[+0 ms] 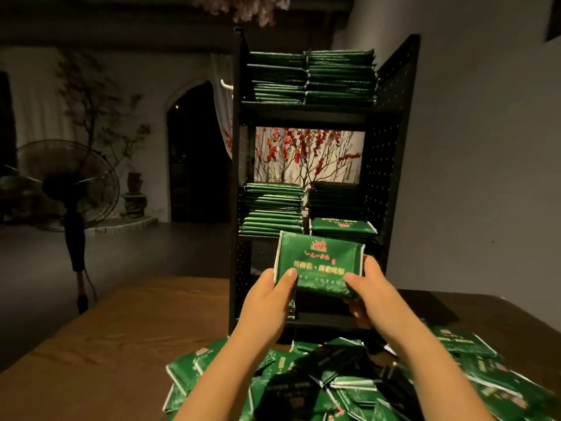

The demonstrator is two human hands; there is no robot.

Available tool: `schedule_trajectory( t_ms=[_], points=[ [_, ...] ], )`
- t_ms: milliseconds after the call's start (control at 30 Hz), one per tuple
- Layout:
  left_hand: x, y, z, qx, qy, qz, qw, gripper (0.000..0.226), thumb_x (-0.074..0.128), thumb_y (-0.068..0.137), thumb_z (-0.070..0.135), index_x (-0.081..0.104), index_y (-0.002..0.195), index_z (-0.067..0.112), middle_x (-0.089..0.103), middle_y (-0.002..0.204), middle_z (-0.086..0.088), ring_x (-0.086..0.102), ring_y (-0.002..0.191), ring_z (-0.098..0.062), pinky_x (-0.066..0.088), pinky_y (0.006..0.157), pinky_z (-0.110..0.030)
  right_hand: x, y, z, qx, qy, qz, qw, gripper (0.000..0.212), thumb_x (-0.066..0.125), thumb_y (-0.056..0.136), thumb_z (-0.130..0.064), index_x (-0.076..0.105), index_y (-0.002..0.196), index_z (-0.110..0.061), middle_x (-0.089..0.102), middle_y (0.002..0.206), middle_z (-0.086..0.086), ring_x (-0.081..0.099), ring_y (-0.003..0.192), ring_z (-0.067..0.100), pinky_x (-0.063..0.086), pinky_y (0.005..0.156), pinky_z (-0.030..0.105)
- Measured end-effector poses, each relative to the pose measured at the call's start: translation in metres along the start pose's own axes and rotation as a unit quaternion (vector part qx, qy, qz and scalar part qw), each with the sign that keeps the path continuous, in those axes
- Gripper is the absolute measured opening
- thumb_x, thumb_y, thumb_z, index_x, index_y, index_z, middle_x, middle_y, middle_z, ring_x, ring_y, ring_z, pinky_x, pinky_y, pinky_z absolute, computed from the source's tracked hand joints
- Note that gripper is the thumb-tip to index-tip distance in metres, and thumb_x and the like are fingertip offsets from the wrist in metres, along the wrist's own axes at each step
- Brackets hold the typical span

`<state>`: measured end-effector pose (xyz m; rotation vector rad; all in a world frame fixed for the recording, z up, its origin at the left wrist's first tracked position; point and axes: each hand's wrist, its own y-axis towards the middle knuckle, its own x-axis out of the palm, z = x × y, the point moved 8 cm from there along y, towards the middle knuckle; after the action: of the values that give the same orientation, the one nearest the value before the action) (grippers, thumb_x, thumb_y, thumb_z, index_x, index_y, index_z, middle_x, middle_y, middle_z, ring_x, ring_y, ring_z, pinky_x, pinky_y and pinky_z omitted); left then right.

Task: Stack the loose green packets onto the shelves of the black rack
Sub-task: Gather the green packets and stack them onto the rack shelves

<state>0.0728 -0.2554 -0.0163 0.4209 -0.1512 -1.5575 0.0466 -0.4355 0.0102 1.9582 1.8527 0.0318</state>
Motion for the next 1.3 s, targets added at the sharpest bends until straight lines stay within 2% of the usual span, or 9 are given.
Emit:
schedule_trajectory(
  t_ms=[167,300,433,600,733,867,1033,1167,1300],
  points=[
    [0.036,0.031,0.031,-0.131,-0.11,-0.041,0.984,0.039,0.044,0.1,0.045,0.044,0.07,0.02,0.04,0.058,0.002,0.032,0.043,-0.012,0.022,0.045,-0.025,-0.038,0.023,-0.016,0.059,0.212,0.092,0.971,0.019,0.057,0.098,-0.027,0.048,0.086,-0.016,0.041,0.061,-0.004,0.028,0.047,0.009,0.023,0.036,0.02],
    [0.05,0.057,0.056,-0.172,-0.148,-0.041,0.973,0.037,0.042,0.1,0.032,0.039,0.065,0.019,0.035,0.053,0.002,0.028,0.035,-0.011,0.018,0.037,-0.019,-0.058,0.049,-0.019,0.125,0.259,0.136,0.948,0.027,0.065,0.093,-0.035,0.054,0.095,-0.011,0.044,0.068,0.003,0.028,0.045,0.008,0.022,0.033,0.018],
    [0.05,0.078,0.06,-0.176,-0.11,-0.035,0.978,0.034,0.043,0.098,0.034,0.04,0.068,0.018,0.037,0.055,0.002,0.03,0.044,-0.016,0.02,0.046,-0.025,-0.061,0.07,-0.014,0.179,0.255,0.1,0.945,0.032,0.065,0.091,-0.045,0.056,0.102,-0.016,0.044,0.059,0.0,0.026,0.042,0.008,0.021,0.031,0.019],
    [0.054,0.088,0.057,-0.189,-0.104,-0.045,0.975,0.035,0.045,0.099,0.037,0.041,0.068,0.02,0.034,0.058,0.003,0.025,0.045,-0.014,0.016,0.045,-0.022,-0.058,0.083,-0.002,0.199,0.315,0.088,0.924,0.033,0.064,0.093,-0.036,0.054,0.118,-0.017,0.049,0.075,0.005,0.027,0.039,0.006,0.021,0.029,0.018],
    [0.054,0.09,0.052,-0.189,-0.114,-0.033,0.975,0.038,0.05,0.099,0.047,0.05,0.075,0.018,0.039,0.057,0.003,0.027,0.042,-0.012,0.018,0.04,-0.017,-0.057,0.082,-0.002,0.176,0.348,0.116,0.913,0.022,0.059,0.097,-0.025,0.056,0.11,-0.008,0.06,0.09,0.012,0.036,0.044,0.007,0.029,0.032,0.017],
    [0.057,0.089,0.045,-0.213,-0.165,-0.036,0.962,0.039,0.054,0.097,0.05,0.051,0.076,0.017,0.044,0.052,0.006,0.031,0.039,-0.009,0.02,0.04,-0.016,-0.057,0.077,-0.001,0.154,0.35,0.129,0.915,0.015,0.059,0.097,-0.019,0.057,0.106,-0.006,0.065,0.102,0.017,0.044,0.053,0.011,0.039,0.041,0.02],
    [0.059,0.082,0.039,-0.227,-0.187,-0.04,0.955,0.037,0.053,0.099,0.044,0.055,0.072,0.018,0.046,0.049,0.009,0.037,0.038,-0.005,0.021,0.041,-0.014,-0.051,0.071,0.006,0.159,0.27,0.111,0.943,0.01,0.059,0.097,-0.02,0.059,0.101,-0.011,0.066,0.082,0.008,0.046,0.053,0.012,0.034,0.042,0.022],
    [0.062,0.081,0.041,-0.235,-0.243,-0.036,0.94,0.04,0.054,0.099,0.044,0.061,0.07,0.018,0.049,0.048,0.01,0.04,0.036,-0.002,0.025,0.034,-0.012,-0.043,0.076,0.001,0.146,0.215,0.096,0.961,0.008,0.06,0.094,-0.022,0.065,0.094,-0.015,0.069,0.084,0.003,0.05,0.06,0.013,0.036,0.048,0.026],
    [0.071,0.078,0.048,-0.239,-0.321,-0.043,0.915,0.027,0.054,0.101,0.035,0.068,0.087,0.017,0.052,0.052,0.011,0.04,0.036,-0.001,0.026,0.034,-0.012,-0.045,0.082,0.001,0.146,0.216,0.115,0.959,0.01,0.062,0.092,-0.021,0.068,0.096,-0.015,0.071,0.09,0.003,0.053,0.067,0.015,0.039,0.056,0.029]
  ],
)
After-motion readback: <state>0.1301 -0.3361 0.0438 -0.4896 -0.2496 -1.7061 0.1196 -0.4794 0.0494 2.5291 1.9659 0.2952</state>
